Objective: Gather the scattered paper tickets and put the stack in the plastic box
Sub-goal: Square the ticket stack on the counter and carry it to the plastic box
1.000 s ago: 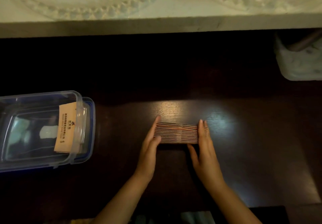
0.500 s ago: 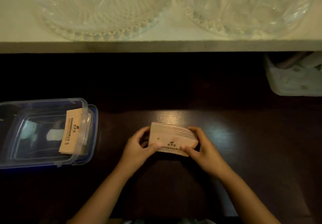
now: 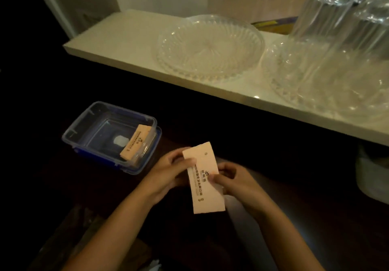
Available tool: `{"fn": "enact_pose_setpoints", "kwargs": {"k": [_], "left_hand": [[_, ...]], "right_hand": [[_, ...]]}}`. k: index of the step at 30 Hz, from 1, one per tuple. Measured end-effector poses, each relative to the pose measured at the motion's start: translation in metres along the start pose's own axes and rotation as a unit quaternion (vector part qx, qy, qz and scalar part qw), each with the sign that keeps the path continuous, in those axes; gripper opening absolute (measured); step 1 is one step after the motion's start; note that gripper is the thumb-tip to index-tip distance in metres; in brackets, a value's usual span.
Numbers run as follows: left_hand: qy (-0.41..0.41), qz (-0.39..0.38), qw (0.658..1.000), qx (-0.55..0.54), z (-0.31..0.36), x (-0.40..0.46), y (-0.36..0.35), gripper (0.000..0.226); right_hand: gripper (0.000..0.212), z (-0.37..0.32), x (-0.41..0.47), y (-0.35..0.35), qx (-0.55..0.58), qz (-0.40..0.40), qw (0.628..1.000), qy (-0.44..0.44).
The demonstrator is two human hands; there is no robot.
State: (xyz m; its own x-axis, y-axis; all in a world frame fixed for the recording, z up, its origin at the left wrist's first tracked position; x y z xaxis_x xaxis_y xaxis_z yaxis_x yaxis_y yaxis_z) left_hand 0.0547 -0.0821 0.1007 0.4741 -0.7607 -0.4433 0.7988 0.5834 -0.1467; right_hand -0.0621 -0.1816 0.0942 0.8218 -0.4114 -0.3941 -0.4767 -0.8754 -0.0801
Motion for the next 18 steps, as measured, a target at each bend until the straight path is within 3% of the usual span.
{"fn": "enact_pose_setpoints", "kwargs": {"k": [4,8,14,18], "left_hand": [[0.039,0.020,0.999,0.002,-0.019,-0.022,0.001,0.064],[0.032,0.069,0.997,0.011,-0.020,-0.029,0.022,0.037],[0.067,0.097,0.992,0.041,-0.015,-0.034,0.077,0.049],[0.055,0.094,0.992,0.067,-0.010,-0.026,0.130,0.018]], "right_hand": [[0.021,-0.004,0.000,-0.012,0.062,0.015,0.998,-0.004],[0.021,-0.002,0.005,-0.032,0.057,0.002,0.998,-0.021],[0.019,0.003,0.022,-0.080,0.078,-0.016,0.995,-0.057],[0.023,0.001,0.045,-0.124,0.077,-0.012,0.995,-0.069]]}}
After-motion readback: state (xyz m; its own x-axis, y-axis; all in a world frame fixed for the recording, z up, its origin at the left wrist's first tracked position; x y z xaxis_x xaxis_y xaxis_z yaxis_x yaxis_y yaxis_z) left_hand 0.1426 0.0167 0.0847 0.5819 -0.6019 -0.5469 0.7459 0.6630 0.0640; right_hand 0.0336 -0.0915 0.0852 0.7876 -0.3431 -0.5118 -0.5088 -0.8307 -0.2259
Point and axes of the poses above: each hand's wrist, its own x-axis towards the middle knuckle, its own y-axis out of the back of the hand, z = x × y, the point moved 7 cm from there along x, towards the middle knuckle, and after that the axes turned 3 degrees about x, right-handed, at the moved point
